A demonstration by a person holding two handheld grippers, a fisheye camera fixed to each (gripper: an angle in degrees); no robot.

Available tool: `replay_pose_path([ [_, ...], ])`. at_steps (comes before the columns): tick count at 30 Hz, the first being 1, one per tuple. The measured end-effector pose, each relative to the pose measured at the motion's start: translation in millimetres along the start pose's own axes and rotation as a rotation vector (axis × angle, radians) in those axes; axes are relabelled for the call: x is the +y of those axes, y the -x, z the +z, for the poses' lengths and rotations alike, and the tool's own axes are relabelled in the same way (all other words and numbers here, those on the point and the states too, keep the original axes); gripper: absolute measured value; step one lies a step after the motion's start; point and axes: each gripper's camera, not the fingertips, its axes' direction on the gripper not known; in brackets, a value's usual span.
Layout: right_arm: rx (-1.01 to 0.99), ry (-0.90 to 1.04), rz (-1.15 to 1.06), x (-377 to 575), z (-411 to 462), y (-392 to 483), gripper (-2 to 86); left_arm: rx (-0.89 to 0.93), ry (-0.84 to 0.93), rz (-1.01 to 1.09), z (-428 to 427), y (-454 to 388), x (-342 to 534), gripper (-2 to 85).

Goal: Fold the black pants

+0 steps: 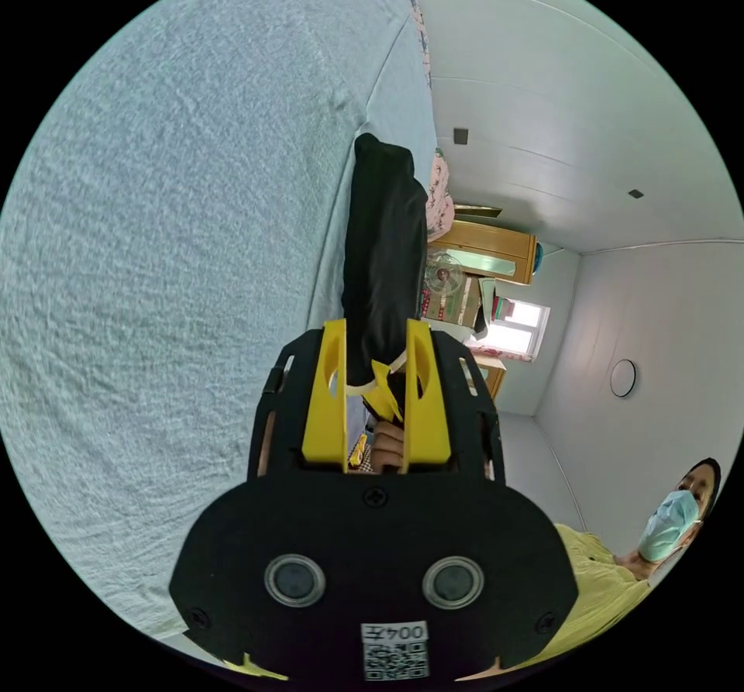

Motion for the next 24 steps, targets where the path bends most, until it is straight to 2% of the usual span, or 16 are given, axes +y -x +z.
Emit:
replay_pose_path([
  [16, -0.124, 0.011, 0.042, -32, -67, 40, 6.5, 0.105, 0.063, -0.027, 29, -10, -41, 18.1],
  [18, -0.110, 0.023, 0.032, -36, -71, 41, 6.5, 0.122, 0.113, -0.033, 40, -10, -48, 17.4],
  [20, -0.116, 0.033, 0.033, -40, -76, 39, 6.6, 0.149, 0.180, -0.038, 55, -9, -55, 12.6],
  [22, -0.134, 0.037, 0.035, -43, -80, 36, 7.1, 0.135, 0.169, -0.030, 55, -11, -59, 7.2],
  [24, -0.151, 0.039, -0.002, -45, -87, 37, 9.7, 0.176, 0.143, -0.038, 52, -17, -62, 6.4],
])
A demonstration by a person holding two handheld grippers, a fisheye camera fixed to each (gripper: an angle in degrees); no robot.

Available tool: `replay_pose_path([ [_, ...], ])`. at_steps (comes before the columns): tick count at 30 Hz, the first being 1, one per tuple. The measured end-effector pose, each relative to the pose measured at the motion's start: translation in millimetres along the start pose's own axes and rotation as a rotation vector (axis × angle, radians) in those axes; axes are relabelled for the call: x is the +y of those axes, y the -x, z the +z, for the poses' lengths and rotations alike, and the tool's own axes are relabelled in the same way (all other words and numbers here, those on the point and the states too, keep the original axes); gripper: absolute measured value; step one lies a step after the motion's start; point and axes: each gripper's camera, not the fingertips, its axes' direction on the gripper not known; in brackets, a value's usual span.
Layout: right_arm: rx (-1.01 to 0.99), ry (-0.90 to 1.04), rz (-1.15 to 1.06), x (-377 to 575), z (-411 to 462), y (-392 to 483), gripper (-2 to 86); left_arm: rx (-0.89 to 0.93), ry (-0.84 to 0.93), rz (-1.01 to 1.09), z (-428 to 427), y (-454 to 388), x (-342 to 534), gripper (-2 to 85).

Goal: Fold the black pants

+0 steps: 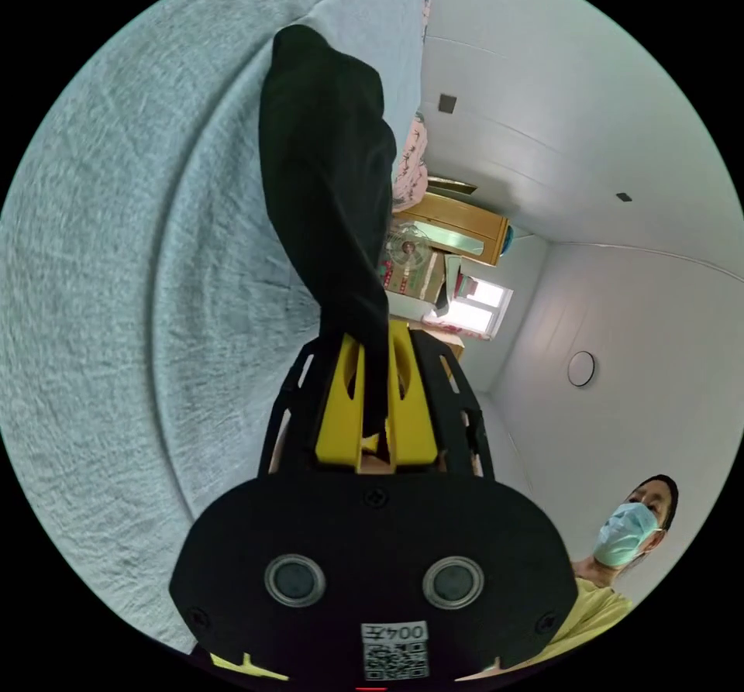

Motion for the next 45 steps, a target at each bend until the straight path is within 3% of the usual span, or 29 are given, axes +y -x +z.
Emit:
replay_pose_path([
  [2, -0.057, -0.002, -0.062, -4, -14, 1, 20.5, 0.017, 0.005, -0.004, 1, -12, -4, 6.2],
  [5, -0.210, -0.086, -0.021, -11, -39, -16, 26.2, 0.030, 0.019, -0.003, -1, -27, -10, 6.0],
  [13, -0.379, -0.273, 0.049, -58, -68, -39, 29.0, 0.009, 0.031, -0.022, -11, -27, -21, 6.0],
  [18, -0.377, -0.220, 0.043, -96, -62, -29, 22.6, 0.004, 0.049, -0.046, -10, -1, -21, 6.2],
  [23, -0.166, -0.185, 0.059, -112, -48, -5, 6.9, -0.103, 0.013, 0.009, -16, 25, -27, 10.5],
  [29, -0.039, -0.140, 0.056, -119, -33, 26, 5.4, -0.109, -0.142, 0.024, -32, 31, -47, 17.4],
  [37, -0.009, -0.071, 0.077, -126, 1, 50, 5.2, -0.122, -0.162, 0.030, -22, 35, -84, 17.9],
  [45, -0.042, -0.040, 0.092, -117, 42, 70, 5.3, -0.260, -0.222, 0.059, -44, 37, -88, 17.3],
])
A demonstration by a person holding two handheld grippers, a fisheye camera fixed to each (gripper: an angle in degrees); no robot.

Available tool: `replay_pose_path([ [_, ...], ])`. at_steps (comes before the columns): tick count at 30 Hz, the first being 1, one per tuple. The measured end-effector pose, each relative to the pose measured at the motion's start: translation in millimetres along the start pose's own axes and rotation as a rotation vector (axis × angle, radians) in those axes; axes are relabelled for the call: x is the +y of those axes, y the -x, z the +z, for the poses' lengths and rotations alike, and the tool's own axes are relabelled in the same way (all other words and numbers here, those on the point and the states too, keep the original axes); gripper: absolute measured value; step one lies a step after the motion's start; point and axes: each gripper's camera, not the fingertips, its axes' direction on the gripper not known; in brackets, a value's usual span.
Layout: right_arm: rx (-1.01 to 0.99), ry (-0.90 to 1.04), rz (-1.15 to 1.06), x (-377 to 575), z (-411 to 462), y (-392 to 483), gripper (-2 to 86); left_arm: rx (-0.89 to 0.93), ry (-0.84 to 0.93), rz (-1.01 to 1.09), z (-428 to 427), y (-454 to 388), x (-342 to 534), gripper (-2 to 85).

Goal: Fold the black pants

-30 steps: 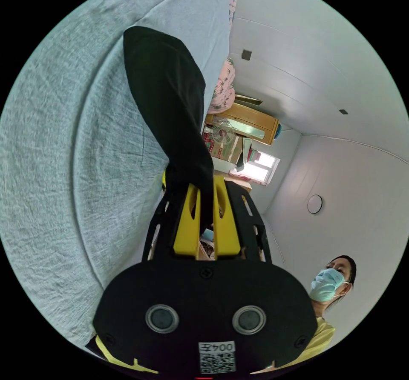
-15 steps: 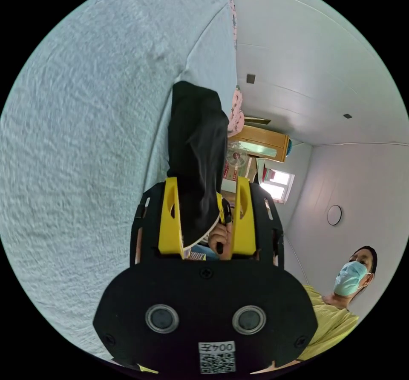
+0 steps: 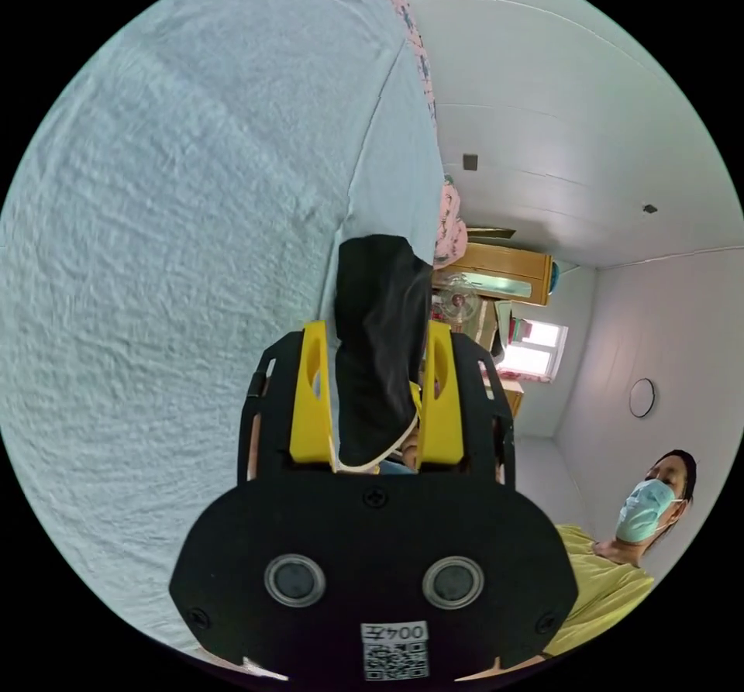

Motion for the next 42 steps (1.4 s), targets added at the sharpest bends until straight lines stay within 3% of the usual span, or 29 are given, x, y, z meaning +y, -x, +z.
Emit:
replay_pose_path([
  [12, 0.000, 0.008, -0.005, 44, 92, 50, 5.3, -0.082, 0.188, 0.107, 81, 0, -52, 17.6],
  [18, 0.002, -0.005, -0.019, 79, 147, 79, 5.4, -0.011, 0.223, 0.149, 119, 15, -53, 17.0],
  [21, -0.006, -0.015, -0.019, 100, 178, 94, 5.4, 0.069, 0.275, 0.153, 152, 26, -52, 13.4],
  [24, 0.009, -0.028, -0.035, 124, 209, 113, 5.2, 0.035, 0.262, 0.168, 176, 31, -44, 7.4],
  [26, 0.092, -0.053, -0.116, 148, 234, 143, 4.9, -0.049, 0.180, 0.289, 183, 8, -30, 6.2],
  [29, 0.275, -0.095, -0.300, 189, 269, 201, 4.7, -0.165, 0.154, 0.583, 194, -46, 1, 5.3],
  [33, 0.423, -0.132, -0.485, 243, 313, 269, 4.6, -0.266, 0.149, 0.822, 215, -100, 40, 4.5],
  [42, 0.494, -0.384, -0.629, 418, 345, 396, 4.6, -0.141, 0.239, 1.051, 288, -177, 126, 3.6],
])
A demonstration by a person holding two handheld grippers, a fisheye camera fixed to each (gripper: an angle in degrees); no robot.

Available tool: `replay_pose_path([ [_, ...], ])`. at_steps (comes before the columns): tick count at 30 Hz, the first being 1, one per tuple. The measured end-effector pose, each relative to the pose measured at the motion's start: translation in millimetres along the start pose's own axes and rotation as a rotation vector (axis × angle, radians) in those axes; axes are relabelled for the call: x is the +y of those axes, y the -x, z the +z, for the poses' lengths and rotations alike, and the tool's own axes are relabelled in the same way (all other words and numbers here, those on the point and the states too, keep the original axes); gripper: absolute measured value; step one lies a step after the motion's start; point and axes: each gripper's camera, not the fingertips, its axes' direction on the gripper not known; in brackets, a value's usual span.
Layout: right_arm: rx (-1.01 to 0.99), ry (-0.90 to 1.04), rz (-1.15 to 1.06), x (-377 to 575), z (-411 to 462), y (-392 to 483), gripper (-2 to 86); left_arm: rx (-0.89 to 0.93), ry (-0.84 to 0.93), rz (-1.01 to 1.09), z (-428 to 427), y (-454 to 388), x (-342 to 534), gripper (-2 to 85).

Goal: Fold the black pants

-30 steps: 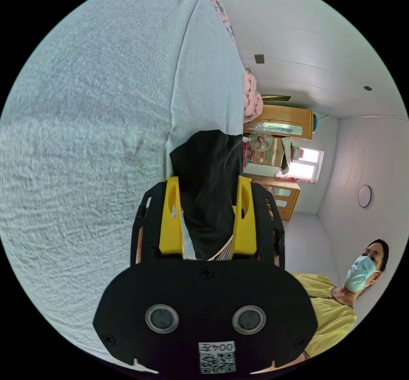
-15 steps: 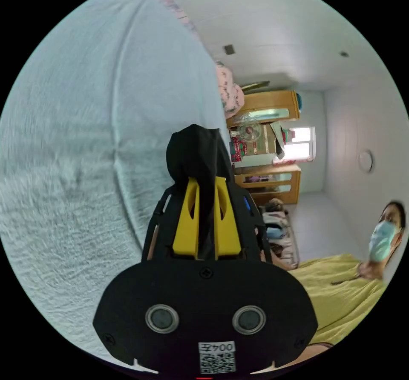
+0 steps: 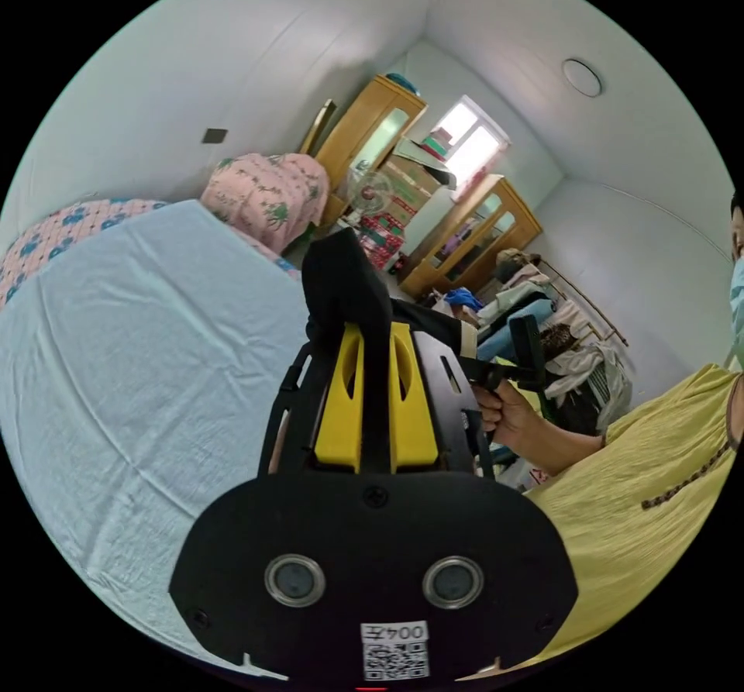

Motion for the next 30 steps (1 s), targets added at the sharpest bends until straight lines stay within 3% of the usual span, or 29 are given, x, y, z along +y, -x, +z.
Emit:
replay_pose_path([
  [6, 0.107, -0.185, 0.103, 79, -104, 77, 4.6, 0.223, 0.085, 0.134, 94, -77, -14, 3.5],
  [14, 0.262, -0.413, 0.341, 209, -254, 139, 4.6, 0.480, 0.316, 0.272, 290, -219, -12, 3.3],
  [30, 0.458, -0.826, 0.688, 414, -555, 110, 4.5, 0.758, 0.640, 0.435, 742, -568, 16, 3.9],
])
